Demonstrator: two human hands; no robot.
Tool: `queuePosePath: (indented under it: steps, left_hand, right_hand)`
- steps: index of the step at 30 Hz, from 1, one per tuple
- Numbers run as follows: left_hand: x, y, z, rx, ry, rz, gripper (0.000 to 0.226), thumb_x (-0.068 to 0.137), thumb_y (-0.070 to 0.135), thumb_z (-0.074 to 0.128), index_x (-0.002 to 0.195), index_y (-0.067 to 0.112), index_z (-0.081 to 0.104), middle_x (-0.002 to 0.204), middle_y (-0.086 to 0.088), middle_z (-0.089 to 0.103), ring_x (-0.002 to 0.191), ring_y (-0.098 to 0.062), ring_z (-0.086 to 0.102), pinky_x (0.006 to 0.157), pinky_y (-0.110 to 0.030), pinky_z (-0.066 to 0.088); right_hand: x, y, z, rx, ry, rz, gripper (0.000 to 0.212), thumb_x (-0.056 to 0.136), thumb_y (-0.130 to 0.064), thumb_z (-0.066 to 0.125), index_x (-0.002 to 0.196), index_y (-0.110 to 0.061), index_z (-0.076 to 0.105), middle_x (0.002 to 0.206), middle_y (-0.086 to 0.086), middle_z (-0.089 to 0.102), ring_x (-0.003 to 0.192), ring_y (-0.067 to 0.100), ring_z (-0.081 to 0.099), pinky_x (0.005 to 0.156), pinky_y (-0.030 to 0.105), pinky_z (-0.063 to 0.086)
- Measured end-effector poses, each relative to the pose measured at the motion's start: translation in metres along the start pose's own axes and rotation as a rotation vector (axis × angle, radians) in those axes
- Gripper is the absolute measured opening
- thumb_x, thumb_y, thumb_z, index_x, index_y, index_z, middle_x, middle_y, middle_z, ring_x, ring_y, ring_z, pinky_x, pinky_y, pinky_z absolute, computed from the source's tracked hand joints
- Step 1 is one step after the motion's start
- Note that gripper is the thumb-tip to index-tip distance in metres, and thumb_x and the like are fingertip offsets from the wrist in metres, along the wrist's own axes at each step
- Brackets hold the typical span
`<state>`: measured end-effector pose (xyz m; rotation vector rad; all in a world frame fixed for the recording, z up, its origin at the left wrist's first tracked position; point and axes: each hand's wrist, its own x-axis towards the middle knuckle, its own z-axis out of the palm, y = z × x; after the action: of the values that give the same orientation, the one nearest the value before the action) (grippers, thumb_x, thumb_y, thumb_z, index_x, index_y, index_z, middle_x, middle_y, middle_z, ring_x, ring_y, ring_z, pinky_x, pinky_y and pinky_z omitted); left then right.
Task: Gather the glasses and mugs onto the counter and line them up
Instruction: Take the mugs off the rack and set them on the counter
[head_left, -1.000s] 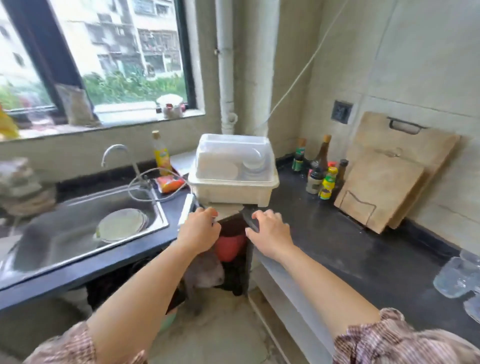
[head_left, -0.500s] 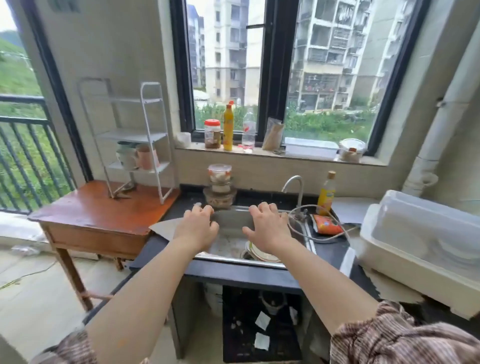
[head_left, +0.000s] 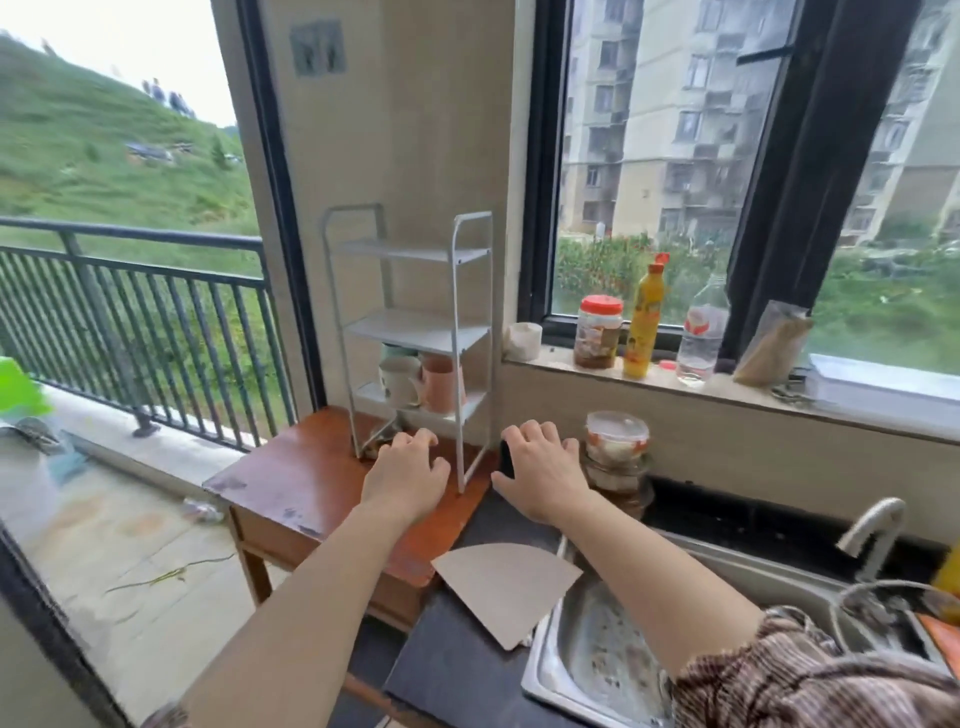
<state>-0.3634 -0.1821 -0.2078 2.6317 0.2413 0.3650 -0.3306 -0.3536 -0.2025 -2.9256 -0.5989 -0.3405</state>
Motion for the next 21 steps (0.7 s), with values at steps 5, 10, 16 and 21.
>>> queuePosePath:
  steps: [5,10,16,21]
  left_hand:
    - [0.073,-0.041,0.003,-0.153,0.028,-0.105,0.036,0.089,0.032,0.047,0.123,0.021,0.054,0.124,-0.01,0.055,0.113,-0.029,0.053,0.096,-0.039,0.044]
    - [0.144,-0.086,0.024,-0.226,-0.044,-0.158,0.034,0.09,0.031,0.046,0.12,0.02,0.054,0.124,-0.01,0.056,0.112,-0.027,0.053,0.096,-0.037,0.042]
    - [0.226,-0.133,0.059,-0.263,-0.21,-0.076,0.034,0.092,0.028,0.045,0.122,0.014,0.055,0.125,-0.01,0.059,0.116,-0.026,0.052,0.098,-0.034,0.038]
    - [0.28,-0.159,0.08,-0.291,-0.264,-0.027,0.031,0.094,0.027,0.043,0.115,0.013,0.06,0.116,-0.012,0.064,0.106,-0.031,0.058,0.076,-0.031,0.039]
  right_hand:
    - [0.078,-0.027,0.033,-0.001,-0.052,-0.045,0.052,0.088,-0.043,0.05,0.132,-0.015,0.043,0.132,0.009,0.046,0.122,0.031,0.038,0.096,0.05,0.035]
    - [0.145,-0.047,0.078,0.037,-0.093,-0.008,0.053,0.088,-0.043,0.05,0.133,-0.015,0.042,0.133,0.009,0.046,0.123,0.03,0.039,0.096,0.05,0.036]
    - [0.211,-0.069,0.131,0.173,-0.18,0.193,0.049,0.089,-0.036,0.05,0.133,-0.017,0.039,0.136,0.007,0.044,0.125,0.03,0.038,0.099,0.05,0.037]
    - [0.253,-0.081,0.162,0.403,-0.224,0.404,0.051,0.092,-0.028,0.049,0.141,-0.02,0.036,0.137,0.009,0.045,0.126,0.03,0.041,0.098,0.043,0.043]
